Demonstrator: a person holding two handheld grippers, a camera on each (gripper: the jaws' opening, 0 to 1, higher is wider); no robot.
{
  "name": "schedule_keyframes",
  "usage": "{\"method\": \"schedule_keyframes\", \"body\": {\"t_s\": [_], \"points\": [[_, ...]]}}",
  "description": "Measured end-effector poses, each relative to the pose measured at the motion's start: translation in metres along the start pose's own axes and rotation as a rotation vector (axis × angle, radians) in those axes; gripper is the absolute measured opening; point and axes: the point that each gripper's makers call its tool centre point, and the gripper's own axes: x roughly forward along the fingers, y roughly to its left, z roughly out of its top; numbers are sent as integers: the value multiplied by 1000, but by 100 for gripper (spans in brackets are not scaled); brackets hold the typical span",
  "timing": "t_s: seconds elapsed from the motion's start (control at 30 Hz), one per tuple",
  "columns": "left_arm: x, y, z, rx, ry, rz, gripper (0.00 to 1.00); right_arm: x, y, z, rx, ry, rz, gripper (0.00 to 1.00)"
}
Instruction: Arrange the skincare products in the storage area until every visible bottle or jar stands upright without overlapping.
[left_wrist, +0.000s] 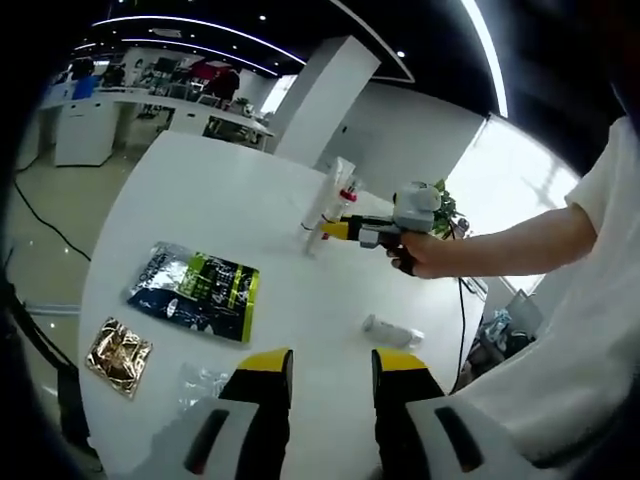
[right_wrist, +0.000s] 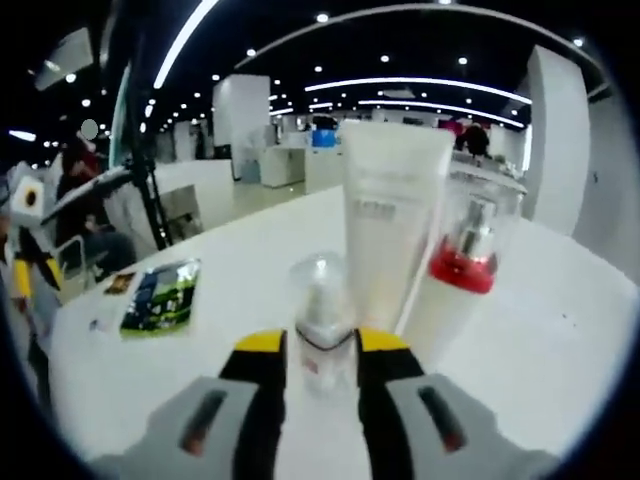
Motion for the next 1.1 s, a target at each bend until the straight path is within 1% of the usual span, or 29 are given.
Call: {"method": "schedule_keyframes", "body": {"t_s": [0.13, 0.17, 0.23, 0.27, 0.33, 0.37, 0.43, 0.53, 0.63, 0.67, 0.73, 0.97, 1.1], "points": [[-1, 1, -3, -4, 2, 3, 32, 1, -1, -9, 68, 42, -28, 30], [-2, 1, -4, -5, 1, 3, 32, 2, -4, -22, 171, 96, -73, 31], [-1, 1, -4, -7, 0, 3, 32, 4, -4, -39, 292, 165, -126, 31], [-1, 2, -5, -9, 0, 1, 32, 5, -6, -42, 303, 166, -164, 31], [0, 1, -4, -9, -1, 1, 32, 7, -4, -45, 347, 175, -179, 31], [0, 1, -2, -6, -7, -1, 32, 10, 0, -45, 397, 171, -183, 31], [0, 1, -1, -5, -11, -2, 32, 12, -1, -45, 392, 181, -200, 31], [-2, 3, -1, -8, -15, 2, 32, 15, -2, -37, 408, 167, -242, 30], [-4, 6, -1, -20, -22, 8, 32, 17, -3, -37, 404, 173, -272, 29], [-5, 8, -3, -25, -23, 10, 32, 18, -5, -38, 397, 182, -294, 29], [-6, 9, -4, -28, -22, 13, 32, 16, -9, -35, 370, 178, -322, 28], [-9, 14, -3, -38, -24, 23, 32, 16, -16, -29, 358, 170, -354, 28], [-8, 16, -2, -40, -23, 21, 32, 16, -17, -30, 353, 178, -370, 21]]}}
